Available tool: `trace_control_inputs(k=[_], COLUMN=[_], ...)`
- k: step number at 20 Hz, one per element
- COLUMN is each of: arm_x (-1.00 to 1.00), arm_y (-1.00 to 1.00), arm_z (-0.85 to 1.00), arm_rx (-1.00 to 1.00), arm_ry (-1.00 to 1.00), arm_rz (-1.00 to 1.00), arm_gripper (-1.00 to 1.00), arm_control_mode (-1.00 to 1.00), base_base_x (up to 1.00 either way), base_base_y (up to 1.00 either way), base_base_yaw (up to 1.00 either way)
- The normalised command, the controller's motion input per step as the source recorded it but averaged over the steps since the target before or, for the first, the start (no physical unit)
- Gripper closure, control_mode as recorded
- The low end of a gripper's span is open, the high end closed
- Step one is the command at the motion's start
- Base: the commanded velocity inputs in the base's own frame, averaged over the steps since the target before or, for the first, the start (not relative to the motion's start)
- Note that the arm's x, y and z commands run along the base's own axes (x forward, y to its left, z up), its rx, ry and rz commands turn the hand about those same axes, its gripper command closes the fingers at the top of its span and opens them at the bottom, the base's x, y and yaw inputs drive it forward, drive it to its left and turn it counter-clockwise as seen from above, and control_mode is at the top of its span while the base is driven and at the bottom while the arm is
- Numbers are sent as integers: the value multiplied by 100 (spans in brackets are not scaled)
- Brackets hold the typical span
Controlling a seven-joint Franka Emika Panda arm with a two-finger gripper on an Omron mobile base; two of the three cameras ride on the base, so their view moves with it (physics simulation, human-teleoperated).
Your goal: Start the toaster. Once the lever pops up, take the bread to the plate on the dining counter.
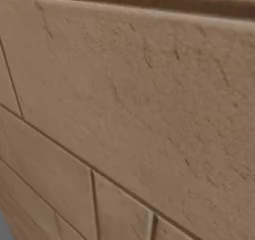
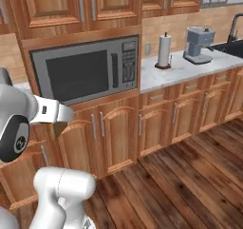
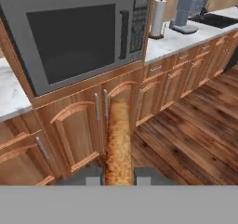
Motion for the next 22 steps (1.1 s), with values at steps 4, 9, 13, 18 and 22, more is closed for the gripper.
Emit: trace_control_inputs(k=[4, 9, 13, 18, 22], arm_x=[0, 0, 0, 0, 0], arm_y=[0, 0, 0, 0, 0], arm_z=[0, 0, 0, 0, 0], arm_rx=[0, 0, 0, 0, 0], arm_ry=[0, 0, 0, 0, 0], arm_rz=[0, 0, 0, 0, 0], arm_gripper=[100, 100, 100, 100, 100], arm_control_mode=[100, 100, 100, 100, 100], base_base_x=[-4, -1, 0, 0, 0], base_base_y=[0, 0, 2, 2, -54], base_base_yaw=[-100, -98, -89, -78, -52])
